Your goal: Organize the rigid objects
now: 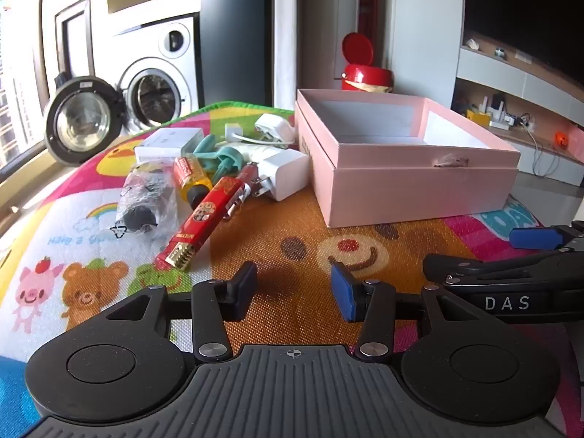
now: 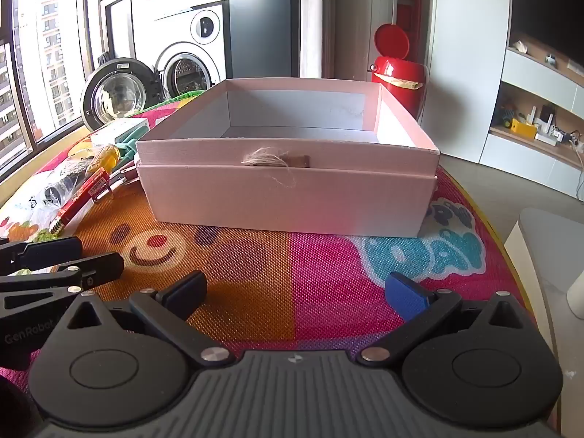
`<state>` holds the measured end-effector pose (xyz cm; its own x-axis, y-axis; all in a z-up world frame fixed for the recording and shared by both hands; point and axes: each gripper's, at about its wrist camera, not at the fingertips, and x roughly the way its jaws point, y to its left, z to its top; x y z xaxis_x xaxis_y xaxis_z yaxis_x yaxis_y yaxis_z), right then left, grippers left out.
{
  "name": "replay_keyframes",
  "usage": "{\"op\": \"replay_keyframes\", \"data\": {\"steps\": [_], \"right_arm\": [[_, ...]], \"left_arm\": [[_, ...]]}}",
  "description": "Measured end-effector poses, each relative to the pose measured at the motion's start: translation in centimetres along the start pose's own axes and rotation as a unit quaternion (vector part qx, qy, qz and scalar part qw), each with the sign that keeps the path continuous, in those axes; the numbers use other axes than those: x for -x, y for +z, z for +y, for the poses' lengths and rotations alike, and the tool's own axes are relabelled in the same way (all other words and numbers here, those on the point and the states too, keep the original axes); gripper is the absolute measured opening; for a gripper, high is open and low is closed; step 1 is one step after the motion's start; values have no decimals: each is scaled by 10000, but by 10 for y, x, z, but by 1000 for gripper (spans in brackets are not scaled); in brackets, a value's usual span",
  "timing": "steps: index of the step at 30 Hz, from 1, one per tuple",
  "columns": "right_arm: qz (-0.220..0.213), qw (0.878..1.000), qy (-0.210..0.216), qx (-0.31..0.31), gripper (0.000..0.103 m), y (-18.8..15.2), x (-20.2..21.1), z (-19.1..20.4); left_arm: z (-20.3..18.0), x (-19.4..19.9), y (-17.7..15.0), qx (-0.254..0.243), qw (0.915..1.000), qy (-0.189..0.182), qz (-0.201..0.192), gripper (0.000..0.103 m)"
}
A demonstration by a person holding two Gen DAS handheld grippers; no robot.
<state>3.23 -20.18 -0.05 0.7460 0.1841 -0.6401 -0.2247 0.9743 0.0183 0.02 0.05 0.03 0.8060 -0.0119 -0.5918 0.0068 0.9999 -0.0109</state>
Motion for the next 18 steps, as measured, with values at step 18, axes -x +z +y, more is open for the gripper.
{"op": "replay_keyframes", "data": {"steps": [18], "right_arm": [[-17, 10000, -1, 1, 103, 0, 0, 0]], "left_arm": [[0, 0, 0, -11, 10000, 8, -25, 50]]}}
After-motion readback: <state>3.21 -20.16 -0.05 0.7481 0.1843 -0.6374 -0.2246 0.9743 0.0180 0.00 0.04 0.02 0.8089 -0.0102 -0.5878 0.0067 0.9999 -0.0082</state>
